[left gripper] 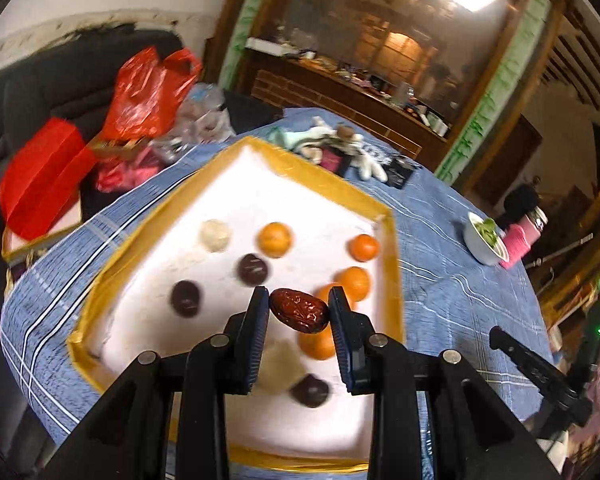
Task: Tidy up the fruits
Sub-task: 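Release the red date into the tray with the left tool while the right tool carries its date over, then open the right tool to drop its red date into the white tray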
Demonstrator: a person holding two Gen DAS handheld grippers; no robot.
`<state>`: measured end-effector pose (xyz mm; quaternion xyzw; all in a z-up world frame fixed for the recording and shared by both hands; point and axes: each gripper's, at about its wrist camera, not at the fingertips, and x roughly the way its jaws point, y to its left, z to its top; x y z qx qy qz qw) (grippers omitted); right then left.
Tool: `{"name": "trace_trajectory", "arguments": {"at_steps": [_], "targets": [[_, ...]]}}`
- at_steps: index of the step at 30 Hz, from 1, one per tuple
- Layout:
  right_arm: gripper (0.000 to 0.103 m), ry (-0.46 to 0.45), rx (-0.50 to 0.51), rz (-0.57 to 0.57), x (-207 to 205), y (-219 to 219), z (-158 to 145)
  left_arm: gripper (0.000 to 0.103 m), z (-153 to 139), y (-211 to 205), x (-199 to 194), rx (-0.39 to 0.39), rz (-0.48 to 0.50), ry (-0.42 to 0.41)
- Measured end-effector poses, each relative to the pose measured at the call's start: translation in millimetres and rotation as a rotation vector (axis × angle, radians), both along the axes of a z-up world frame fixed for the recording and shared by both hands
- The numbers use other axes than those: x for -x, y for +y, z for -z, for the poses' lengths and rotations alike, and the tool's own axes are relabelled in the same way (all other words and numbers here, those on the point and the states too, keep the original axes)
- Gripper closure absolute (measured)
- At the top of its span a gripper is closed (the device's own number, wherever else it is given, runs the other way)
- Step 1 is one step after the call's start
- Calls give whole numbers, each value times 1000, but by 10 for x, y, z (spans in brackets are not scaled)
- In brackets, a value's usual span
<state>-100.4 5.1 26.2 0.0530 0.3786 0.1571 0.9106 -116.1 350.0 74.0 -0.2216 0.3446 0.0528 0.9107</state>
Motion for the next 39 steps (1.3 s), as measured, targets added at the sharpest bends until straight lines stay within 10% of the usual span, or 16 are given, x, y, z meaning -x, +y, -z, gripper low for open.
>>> {"name": "trace_trajectory", "arguments": {"at_steps": [9, 12, 17, 24, 39], "targets": [[74, -19, -1, -324, 140, 1414, -406, 73, 117, 428, 87, 33, -82, 15], [74, 0, 27, -386, 145, 1802, -316, 42, 124, 488, 117, 39, -85, 18], [74, 64, 66, -422, 47, 2173, -74, 30, 31, 548, 229, 12, -94, -7], [52, 99, 41, -399, 53, 2143, 8, 27, -115, 549, 377, 13, -100, -49], [38, 28, -78, -267, 480, 1472, -280, 13, -515, 26, 720, -192, -145, -146]]}}
